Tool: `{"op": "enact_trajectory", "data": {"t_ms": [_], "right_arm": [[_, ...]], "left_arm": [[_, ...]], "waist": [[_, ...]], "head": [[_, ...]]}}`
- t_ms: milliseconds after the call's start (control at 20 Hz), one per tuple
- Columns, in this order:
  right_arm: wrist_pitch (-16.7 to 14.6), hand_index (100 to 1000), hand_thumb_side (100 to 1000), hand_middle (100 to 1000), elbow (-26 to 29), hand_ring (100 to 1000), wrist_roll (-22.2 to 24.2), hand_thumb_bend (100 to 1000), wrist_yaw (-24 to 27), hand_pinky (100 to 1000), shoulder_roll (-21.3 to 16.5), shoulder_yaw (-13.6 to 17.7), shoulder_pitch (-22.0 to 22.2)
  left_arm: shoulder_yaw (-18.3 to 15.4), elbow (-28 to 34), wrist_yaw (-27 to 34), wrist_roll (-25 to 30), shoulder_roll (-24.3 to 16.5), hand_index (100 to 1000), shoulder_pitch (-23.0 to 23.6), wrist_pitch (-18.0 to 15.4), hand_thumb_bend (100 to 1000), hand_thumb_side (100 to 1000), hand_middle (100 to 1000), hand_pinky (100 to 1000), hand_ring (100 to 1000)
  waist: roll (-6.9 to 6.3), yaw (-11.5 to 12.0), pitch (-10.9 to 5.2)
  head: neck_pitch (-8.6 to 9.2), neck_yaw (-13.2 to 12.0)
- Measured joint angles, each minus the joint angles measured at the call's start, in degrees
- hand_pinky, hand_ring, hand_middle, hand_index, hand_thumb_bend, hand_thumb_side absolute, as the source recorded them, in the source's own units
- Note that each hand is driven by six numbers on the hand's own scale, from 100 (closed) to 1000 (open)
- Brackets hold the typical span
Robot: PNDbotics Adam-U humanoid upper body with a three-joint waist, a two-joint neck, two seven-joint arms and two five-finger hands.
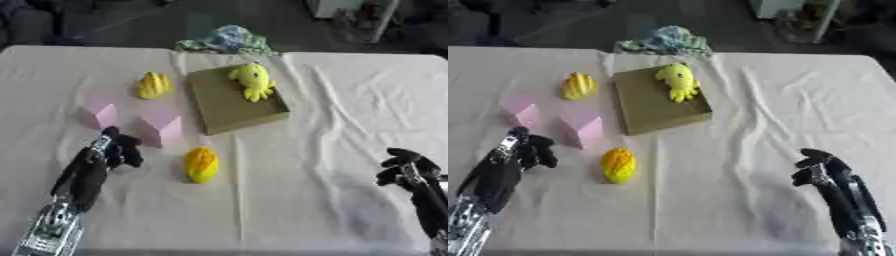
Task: Pick up objects on the table and place them in the box.
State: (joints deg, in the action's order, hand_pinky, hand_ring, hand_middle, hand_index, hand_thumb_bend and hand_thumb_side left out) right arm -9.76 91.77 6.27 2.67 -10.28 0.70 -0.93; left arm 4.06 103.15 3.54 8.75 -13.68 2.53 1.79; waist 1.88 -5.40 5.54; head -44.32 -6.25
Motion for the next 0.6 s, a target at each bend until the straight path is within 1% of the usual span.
{"op": "enact_trajectory", "data": {"t_ms": [250,350,400,450,500,550,600], "right_arm": [[0.0,742,617,550,0.0,526,0.0,100,0.0,506,0.0,0.0,0.0],[0.0,742,614,550,0.0,526,0.0,100,0.0,506,0.0,0.0,0.0],[0.0,742,612,550,0.0,526,0.0,100,0.0,506,0.0,0.0,0.0],[0.0,742,612,550,0.0,526,-0.1,100,0.0,506,0.0,0.1,0.0],[0.1,742,610,550,0.0,526,-0.1,100,0.0,506,0.0,0.2,0.0],[0.1,742,610,551,0.0,526,-0.1,100,0.0,507,0.0,0.2,0.0],[0.1,742,611,551,0.0,526,-0.1,100,0.0,506,0.0,0.3,0.0]], "left_arm": [[0.0,0.1,0.0,-0.2,-0.4,653,-0.9,-0.2,100,1000,479,599,548],[-0.4,0.7,-0.3,-0.4,-1.8,658,-2.4,-0.8,100,923,481,601,550],[-0.8,1.1,-0.7,-0.5,-2.8,667,-3.5,-1.2,100,834,484,605,552],[-1.1,1.5,-1.2,-0.5,-4.2,671,-4.7,-1.8,100,808,486,606,554],[-1.5,1.9,-1.9,-0.5,-6.1,688,-6.2,-2.6,100,687,496,616,562],[-2.0,2.4,-2.9,-0.2,-8.4,696,-7.8,-3.5,100,648,502,620,565],[-2.4,2.7,-4.2,0.2,-11.1,711,-9.4,-4.5,100,576,517,633,576]], "waist": [[0.0,0.0,0.0],[0.0,-0.1,0.0],[0.0,-0.1,0.0],[0.0,-0.2,-0.03],[-0.02,-0.3,-0.06],[-0.12,-0.4,-0.06],[-0.34,-0.6,-0.06]], "head": [[0.0,0.0],[0.0,0.1],[0.0,0.1],[0.0,0.2],[0.0,0.3],[0.0,0.4],[0.0,0.4]]}}
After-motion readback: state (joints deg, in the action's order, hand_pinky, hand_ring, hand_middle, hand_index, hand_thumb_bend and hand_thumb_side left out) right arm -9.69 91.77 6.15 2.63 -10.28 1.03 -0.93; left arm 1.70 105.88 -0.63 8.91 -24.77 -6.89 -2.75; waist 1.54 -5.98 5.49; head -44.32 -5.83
